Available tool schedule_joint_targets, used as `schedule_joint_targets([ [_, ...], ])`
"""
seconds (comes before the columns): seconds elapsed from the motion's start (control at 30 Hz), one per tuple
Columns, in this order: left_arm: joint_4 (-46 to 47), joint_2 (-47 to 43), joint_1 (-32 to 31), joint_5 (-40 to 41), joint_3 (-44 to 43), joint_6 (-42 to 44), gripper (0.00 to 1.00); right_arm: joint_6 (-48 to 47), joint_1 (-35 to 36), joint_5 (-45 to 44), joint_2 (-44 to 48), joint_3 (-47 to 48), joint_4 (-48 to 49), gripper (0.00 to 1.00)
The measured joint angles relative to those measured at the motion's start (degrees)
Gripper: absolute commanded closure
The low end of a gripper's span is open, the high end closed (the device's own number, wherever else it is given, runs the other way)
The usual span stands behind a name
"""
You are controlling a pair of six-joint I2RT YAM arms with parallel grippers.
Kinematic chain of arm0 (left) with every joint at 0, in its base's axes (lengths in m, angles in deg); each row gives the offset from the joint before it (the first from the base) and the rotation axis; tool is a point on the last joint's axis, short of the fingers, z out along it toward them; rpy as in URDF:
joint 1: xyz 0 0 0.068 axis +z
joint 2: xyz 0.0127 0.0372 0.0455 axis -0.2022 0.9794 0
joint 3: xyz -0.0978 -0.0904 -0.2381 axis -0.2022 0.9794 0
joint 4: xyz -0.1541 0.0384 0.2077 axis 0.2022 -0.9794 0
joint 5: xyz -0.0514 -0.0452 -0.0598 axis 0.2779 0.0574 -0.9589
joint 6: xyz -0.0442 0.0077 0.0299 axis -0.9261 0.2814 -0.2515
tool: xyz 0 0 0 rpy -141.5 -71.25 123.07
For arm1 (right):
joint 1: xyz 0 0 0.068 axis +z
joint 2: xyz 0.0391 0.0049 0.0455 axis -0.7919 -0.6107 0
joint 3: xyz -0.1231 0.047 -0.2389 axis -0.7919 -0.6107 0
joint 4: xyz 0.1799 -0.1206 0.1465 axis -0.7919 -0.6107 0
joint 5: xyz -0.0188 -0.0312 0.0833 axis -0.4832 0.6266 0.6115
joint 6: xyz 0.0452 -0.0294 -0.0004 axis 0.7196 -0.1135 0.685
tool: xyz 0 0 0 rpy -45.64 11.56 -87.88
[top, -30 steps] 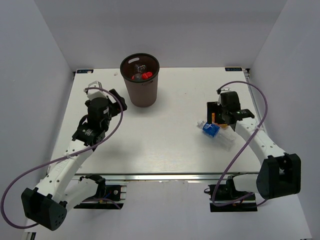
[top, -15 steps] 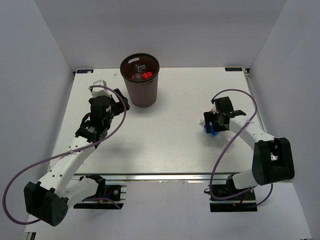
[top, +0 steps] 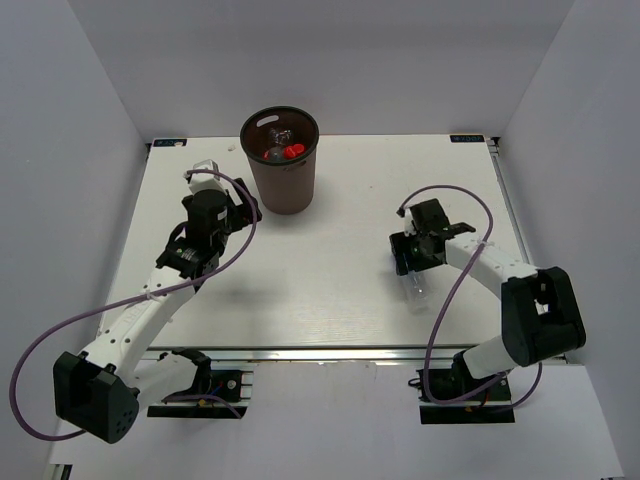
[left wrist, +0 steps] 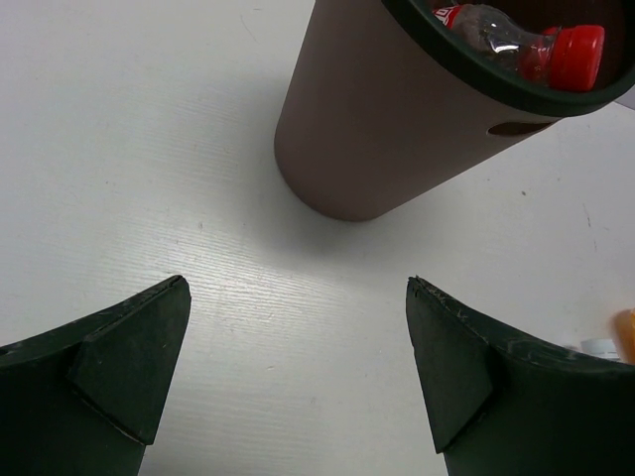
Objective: Put the plastic bottles in the bin
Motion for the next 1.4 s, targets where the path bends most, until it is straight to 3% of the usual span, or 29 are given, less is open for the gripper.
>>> schedule_joint_targets([
  [0.07,0.0,0.0,0.0,0.07,-0.04,0.0,0.02,0.26,1.44,2.23,1.16,0.76,-0.37,0.53],
  [0.13,-0.09,-0.07,0.0,0.42,-0.04,-0.02,0.02,0.35,2.38,4.42,2.21,3.28,-0.92,0.57],
  [0.37,-0.76,-2.19,0.0,2.49,-0.04,-0.46,0.02,0.74,6.49,12.87,3.8,23.85,5.22,0.59],
  [0.5,-1.92,-4.31,0.0,4.63,-0.04,-1.42,0.02,0.74,11.69,14.21,0.46,36.57,17.44,0.61],
  [0.77,-3.96,-7.58,0.0,7.54,-0.04,-3.91,0.02,2.86,18.47,13.0,-21.66,59.76,43.23,0.65],
  [0.93,-4.11,-8.15,0.0,8.46,-0.04,-4.52,0.02,0.07,20.92,8.35,-39.15,72.87,53.16,0.65],
  [1.23,-4.28,-8.24,0.0,8.37,0.26,-4.28,0.02,-5.2,23.87,0.9,-56.78,80.0,70.69,0.63],
  [1.4,-3.85,-8.22,0.0,7.8,0.52,-3.93,0.02,-5.31,24.09,-0.79,-56.33,74.71,76.83,0.64],
])
